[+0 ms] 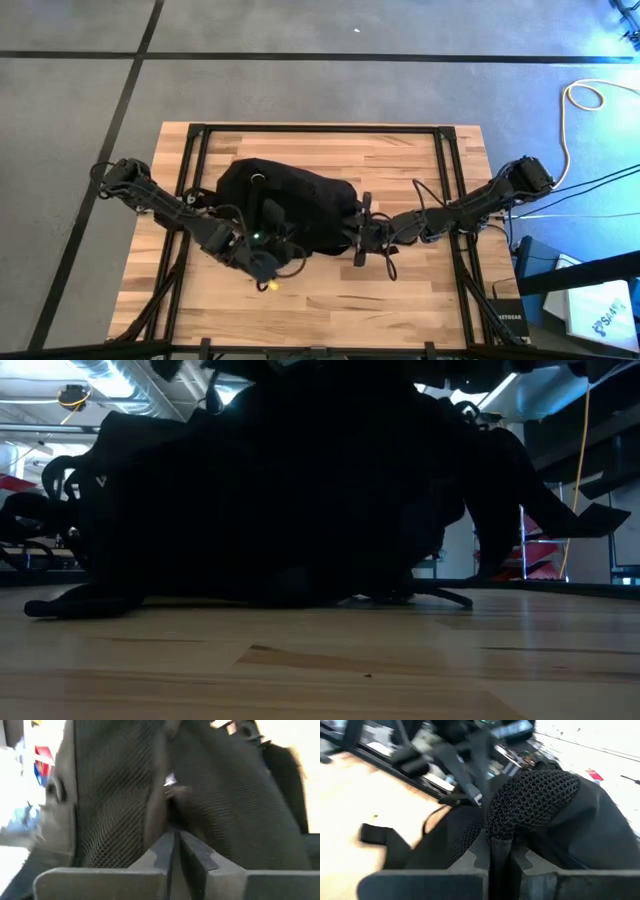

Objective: Unpack backpack
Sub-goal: Close the black backpack

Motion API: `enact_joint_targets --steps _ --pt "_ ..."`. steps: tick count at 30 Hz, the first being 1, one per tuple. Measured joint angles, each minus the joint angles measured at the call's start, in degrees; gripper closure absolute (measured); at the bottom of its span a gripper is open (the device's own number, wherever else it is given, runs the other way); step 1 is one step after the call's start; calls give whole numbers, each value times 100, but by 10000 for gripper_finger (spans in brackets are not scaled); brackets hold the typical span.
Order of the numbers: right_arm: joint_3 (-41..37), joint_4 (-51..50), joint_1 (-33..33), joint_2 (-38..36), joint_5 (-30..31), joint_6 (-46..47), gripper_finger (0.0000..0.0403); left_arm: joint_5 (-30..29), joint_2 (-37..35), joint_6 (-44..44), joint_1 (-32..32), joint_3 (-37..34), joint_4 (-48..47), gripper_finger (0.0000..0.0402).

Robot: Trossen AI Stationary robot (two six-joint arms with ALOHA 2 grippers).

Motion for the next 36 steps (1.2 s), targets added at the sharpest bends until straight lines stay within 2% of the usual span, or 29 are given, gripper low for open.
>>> enact_joint_targets --steps 3,6,9,14,18,21,25,33,35,36 --pt "92 -149 0 0 -278 6 403 214 36 -353 276 0 -143 399" --pt "166 -205 2 1 -314 19 403 831 197 -453 582 2 -75 400" --pt "253 -314 2 4 -316 15 403 953 503 -452 794 1 115 400" --pt "353 -395 6 9 -329 -7 403 728 691 -258 861 -7 935 400" --pt "361 -300 115 2 -359 -56 403 -103 692 -122 811 -9 1143 400" --pt "361 -275 339 2 -289 -322 403 -387 692 -161 846 -7 848 400" --pt "359 -252 572 0 20 -603 403 -596 692 -770 924 3 101 400" --pt "359 -350 584 -101 272 -610 403 -995 624 -1700 1001 7 -1268 400" --pt "359 -347 584 -108 493 -615 403 -1150 589 -1977 997 2 -1662 400" --pt "359 -353 586 -110 630 -619 403 -1047 536 -2052 977 8 -1690 400"
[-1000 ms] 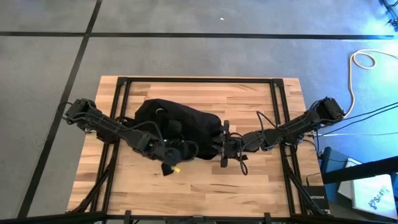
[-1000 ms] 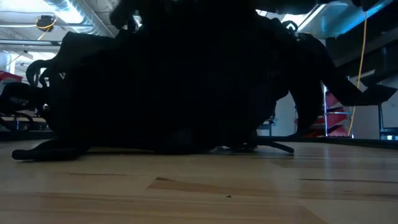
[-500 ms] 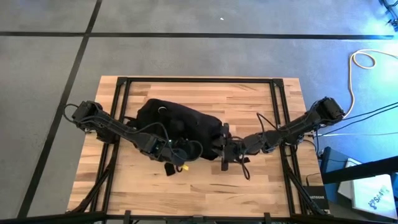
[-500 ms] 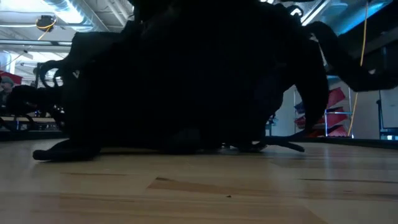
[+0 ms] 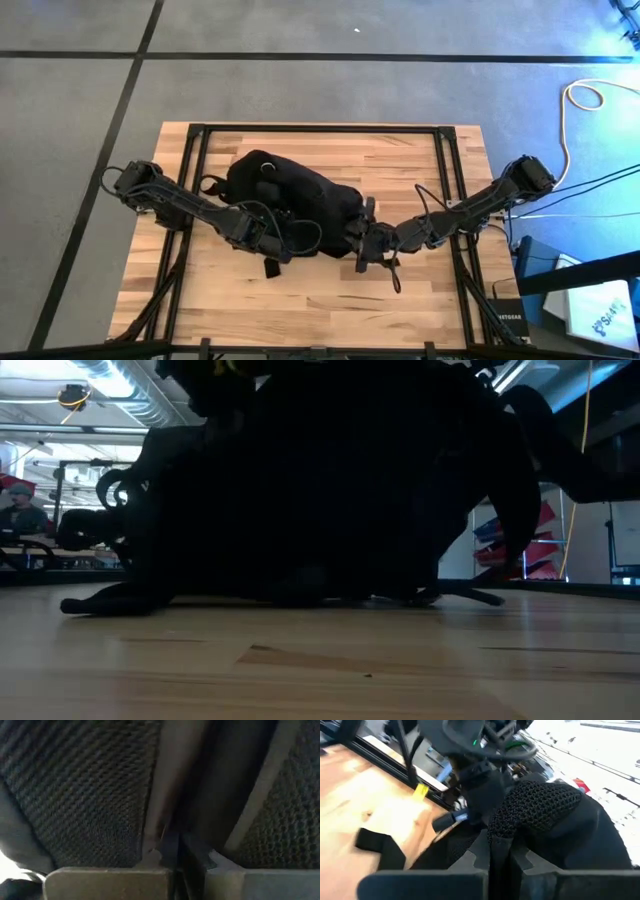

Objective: Unpack backpack
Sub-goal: Close the black backpack

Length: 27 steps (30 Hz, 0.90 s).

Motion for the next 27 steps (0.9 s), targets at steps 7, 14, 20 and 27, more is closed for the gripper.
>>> enact_joint_targets --steps 7,14,20,27 --pt "2 -159 -280 -26 -243 274 403 1508 -877 -666 -463 275 1274 400" --pt "2 -141 -275 -26 -192 294 403 2622 -982 -1684 -721 158 2455 361" --pt "2 -171 -278 -26 -115 213 403 2767 -588 -2956 -779 -184 2683 264" --pt "2 -186 -282 -24 -86 141 403 1853 -561 -2800 -904 -500 4009 184"
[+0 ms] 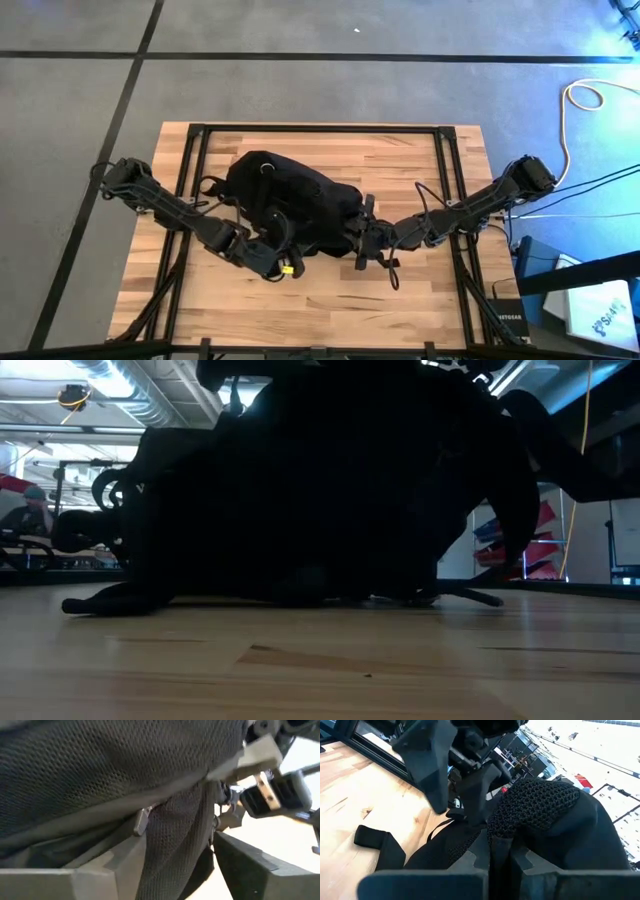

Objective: Unpack backpack
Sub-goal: Close the black backpack

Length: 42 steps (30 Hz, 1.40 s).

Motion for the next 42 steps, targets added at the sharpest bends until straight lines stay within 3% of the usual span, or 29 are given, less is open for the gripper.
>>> enact_joint_targets --steps 10,15,24,33,38,42 --pt "0 -19 -2 4 -2 60 403 -1123 11 -328 -202 4 -84 160" --pt "0 4 -4 9 0 53 403 -961 28 -502 -147 4 -46 160" --pt "0 -5 -4 9 0 75 403 -1170 400 -544 -73 9 409 160" --pt "0 -9 -4 9 -2 84 403 -2318 452 -151 -327 9 705 165" --pt "0 -4 -4 9 -2 86 403 -2164 452 33 -345 9 830 204" --pt "0 -2 -4 9 0 86 403 -1624 452 52 -209 9 817 241"
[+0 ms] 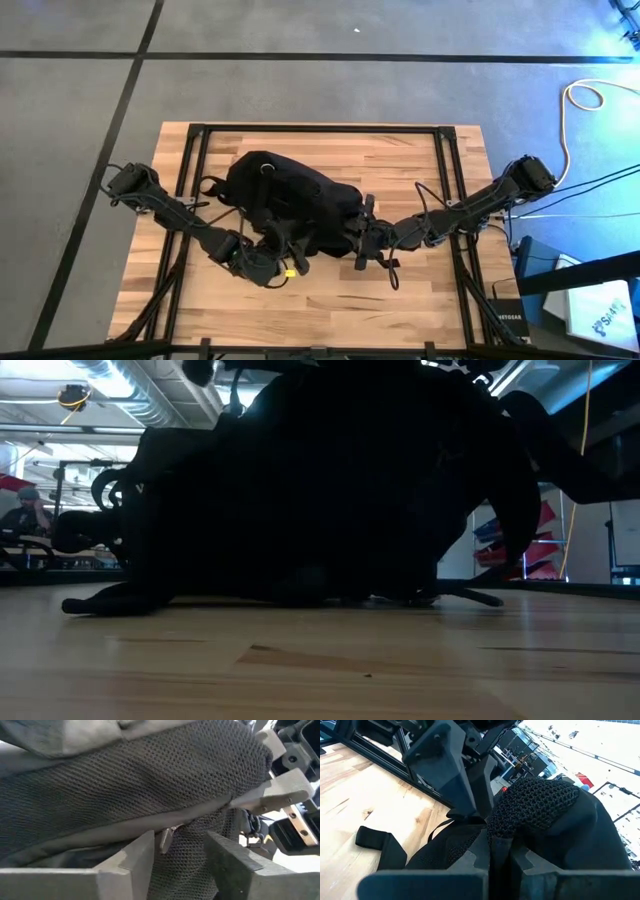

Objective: Unpack backpack
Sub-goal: Close the black backpack

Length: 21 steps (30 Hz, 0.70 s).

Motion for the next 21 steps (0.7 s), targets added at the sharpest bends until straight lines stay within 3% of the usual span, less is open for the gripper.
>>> enact_joint_targets --steps 13,21 --pt "0 4 0 0 -2 0 403 -58 0 311 13 0 -8 266" --pt "-2 44 0 0 -2 0 403 51 0 659 27 0 -19 339"
